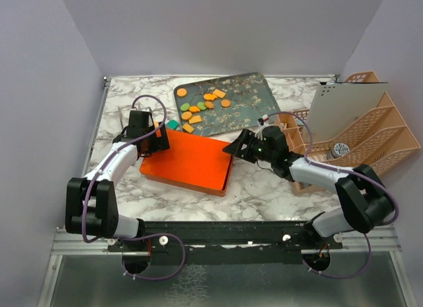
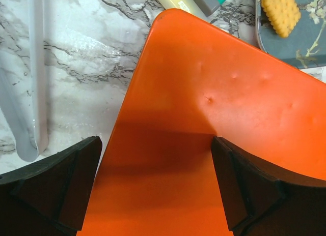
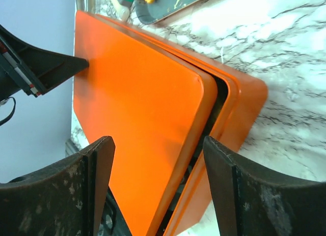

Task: Pack the cookies

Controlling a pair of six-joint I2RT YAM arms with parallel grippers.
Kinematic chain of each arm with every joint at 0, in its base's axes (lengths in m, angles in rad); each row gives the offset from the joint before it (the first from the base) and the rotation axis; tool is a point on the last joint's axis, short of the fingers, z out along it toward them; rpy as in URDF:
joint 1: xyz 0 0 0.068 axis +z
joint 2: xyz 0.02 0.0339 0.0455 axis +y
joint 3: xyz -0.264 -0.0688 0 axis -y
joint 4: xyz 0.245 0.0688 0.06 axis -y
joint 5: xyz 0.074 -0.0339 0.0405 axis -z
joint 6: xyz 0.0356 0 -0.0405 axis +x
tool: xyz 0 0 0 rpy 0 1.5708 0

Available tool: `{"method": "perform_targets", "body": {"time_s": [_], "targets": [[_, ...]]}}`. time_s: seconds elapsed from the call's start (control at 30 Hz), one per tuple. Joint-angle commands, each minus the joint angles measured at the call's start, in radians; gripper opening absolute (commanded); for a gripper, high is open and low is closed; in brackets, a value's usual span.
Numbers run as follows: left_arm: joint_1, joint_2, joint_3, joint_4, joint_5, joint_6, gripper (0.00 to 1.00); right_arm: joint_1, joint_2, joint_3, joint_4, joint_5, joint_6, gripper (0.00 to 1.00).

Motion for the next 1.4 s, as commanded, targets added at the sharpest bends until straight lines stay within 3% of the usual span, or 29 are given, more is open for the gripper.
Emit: {"method": "perform_targets", "body": {"time_s": [0.0,0.23,0.63,0.83,1.03,1.13,1.37], "targets": [[0.005,0.028,0.012,-0.028,0.063,0.005,0.97,-0.007,-0.096,0.027,-0.216,0.117,-0.078,0.77],[0.004,0.037,0.012,-0.028,0.105,-0.010,0.97,-0.004,-0.144,-0.038,-0.206,0.064,-0.030,0.79],[0.003,0.038,0.003,-0.007,0.191,-0.044,0.97,0.024,-0.033,-0.073,-0.064,-0.019,0.038,0.80],[0.003,0.046,0.000,0.005,0.243,-0.055,0.97,0.025,0.013,-0.079,-0.028,-0.050,0.048,0.71],[0.003,0.043,-0.003,0.008,0.258,-0.057,0.97,0.025,0.044,-0.138,0.049,-0.065,0.079,0.55],[0.002,0.045,-0.008,0.008,0.260,-0.055,0.97,0.024,0.069,-0.185,0.131,-0.087,0.104,0.47],[0.003,0.040,-0.016,0.008,0.266,-0.054,0.97,0.007,0.149,-0.317,0.392,-0.141,0.162,0.40]]}}
